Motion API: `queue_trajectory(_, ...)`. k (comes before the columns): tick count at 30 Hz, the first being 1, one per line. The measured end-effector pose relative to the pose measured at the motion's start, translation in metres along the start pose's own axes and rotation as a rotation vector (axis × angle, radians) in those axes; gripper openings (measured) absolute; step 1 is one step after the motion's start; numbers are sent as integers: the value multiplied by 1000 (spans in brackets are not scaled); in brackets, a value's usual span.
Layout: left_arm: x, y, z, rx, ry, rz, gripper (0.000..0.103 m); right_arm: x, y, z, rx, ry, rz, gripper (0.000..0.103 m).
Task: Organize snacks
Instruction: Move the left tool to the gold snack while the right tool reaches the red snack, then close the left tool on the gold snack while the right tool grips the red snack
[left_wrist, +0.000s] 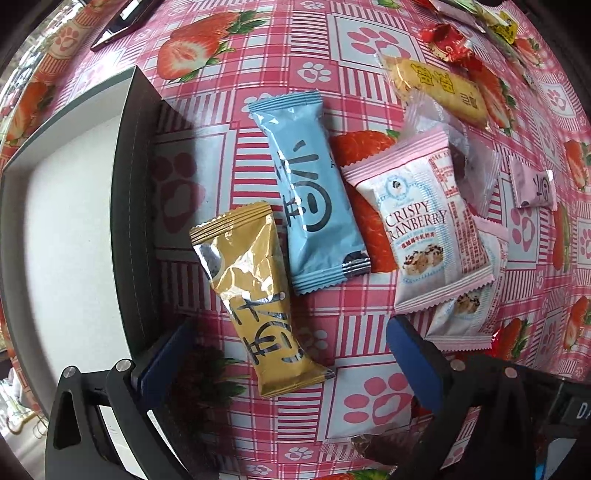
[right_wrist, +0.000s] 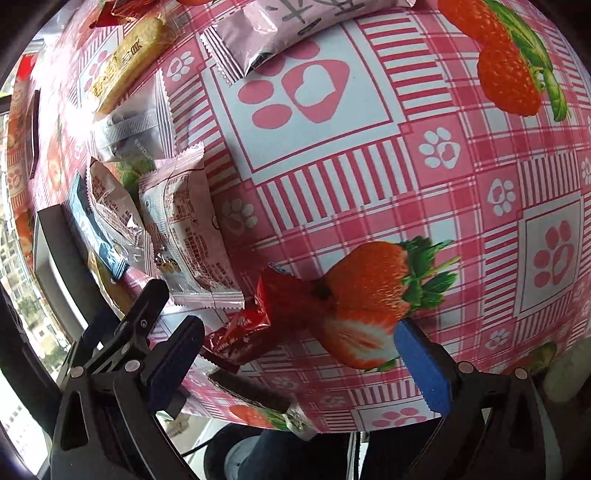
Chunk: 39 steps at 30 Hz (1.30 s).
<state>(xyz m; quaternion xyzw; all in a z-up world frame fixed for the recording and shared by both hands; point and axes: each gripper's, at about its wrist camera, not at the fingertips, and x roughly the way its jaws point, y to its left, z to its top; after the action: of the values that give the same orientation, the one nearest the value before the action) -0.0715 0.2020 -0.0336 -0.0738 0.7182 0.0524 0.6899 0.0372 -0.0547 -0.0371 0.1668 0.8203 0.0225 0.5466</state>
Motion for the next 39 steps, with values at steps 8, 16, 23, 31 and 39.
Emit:
queue_trajectory(8, 2, 5, -3, 24, -2, 1, 103, 10, -27, -16, -57, -36, -235, 103)
queue_trajectory(16, -1, 2, -14, 23, -6, 3, 103, 16, -42, -46, -21, 10, -98, 103)
queue_trajectory(23, -10, 1, -11, 32, -3, 16, 93, 38, 8, -83, -74, 5, -129, 83)
queue_trajectory(31, -37, 7, -11, 75, -43, -30, 24, 26, 22, -106, -269, -65, -161, 21)
queue_trajectory(39, -66, 24, -29, 77, -65, -121, 24, -18, 12, -101, -312, -127, -67, 21)
